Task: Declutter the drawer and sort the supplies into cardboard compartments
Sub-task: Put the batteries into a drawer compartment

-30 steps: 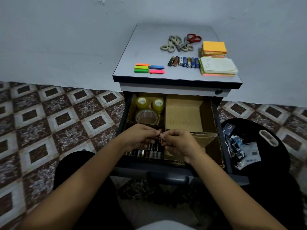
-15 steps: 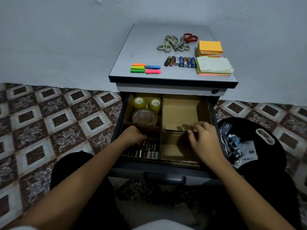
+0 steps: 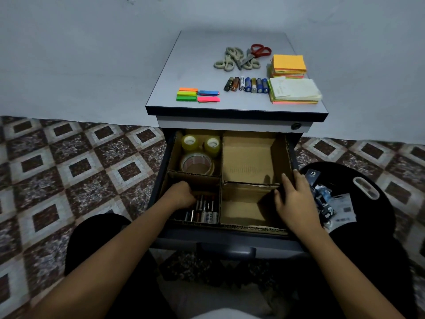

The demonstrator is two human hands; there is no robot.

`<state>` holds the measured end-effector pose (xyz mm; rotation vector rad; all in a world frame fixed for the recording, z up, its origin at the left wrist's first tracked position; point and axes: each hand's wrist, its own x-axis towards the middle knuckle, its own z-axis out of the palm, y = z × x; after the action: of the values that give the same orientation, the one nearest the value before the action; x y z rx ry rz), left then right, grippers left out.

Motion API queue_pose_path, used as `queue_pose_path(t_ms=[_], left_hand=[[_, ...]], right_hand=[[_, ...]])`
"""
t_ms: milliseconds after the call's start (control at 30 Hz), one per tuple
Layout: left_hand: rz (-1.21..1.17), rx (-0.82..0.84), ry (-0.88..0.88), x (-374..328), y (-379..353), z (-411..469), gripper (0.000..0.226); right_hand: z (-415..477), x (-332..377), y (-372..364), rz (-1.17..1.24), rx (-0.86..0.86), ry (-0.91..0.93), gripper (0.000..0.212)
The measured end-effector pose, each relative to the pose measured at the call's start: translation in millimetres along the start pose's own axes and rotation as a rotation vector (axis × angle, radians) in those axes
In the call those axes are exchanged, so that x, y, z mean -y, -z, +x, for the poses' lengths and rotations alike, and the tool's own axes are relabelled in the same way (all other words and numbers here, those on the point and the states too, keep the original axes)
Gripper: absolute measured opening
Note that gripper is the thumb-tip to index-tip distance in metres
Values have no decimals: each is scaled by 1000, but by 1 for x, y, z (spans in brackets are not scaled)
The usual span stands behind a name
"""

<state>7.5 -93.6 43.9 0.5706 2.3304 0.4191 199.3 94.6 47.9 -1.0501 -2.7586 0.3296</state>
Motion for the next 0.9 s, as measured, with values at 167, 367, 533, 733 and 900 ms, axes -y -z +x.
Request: queue_pose_path(t_ms=[167, 367, 533, 733, 900], left_hand=[[10, -46, -27, -5, 3, -7, 33], [71, -16, -137, -28, 37, -25, 24], [-33, -34, -291, -73, 91, -44, 17], [-145, -268, -407, -132, 147, -23, 14], [-142, -399, -358, -181, 171, 25, 15]], right_hand=[[1, 1, 0, 25, -7, -10, 51], [9, 8, 18, 65, -2, 11, 50], [48, 37, 72, 273, -2, 82, 37], [111, 80, 132, 417, -8, 102, 26], [164, 106, 152, 396, 32, 123, 23]])
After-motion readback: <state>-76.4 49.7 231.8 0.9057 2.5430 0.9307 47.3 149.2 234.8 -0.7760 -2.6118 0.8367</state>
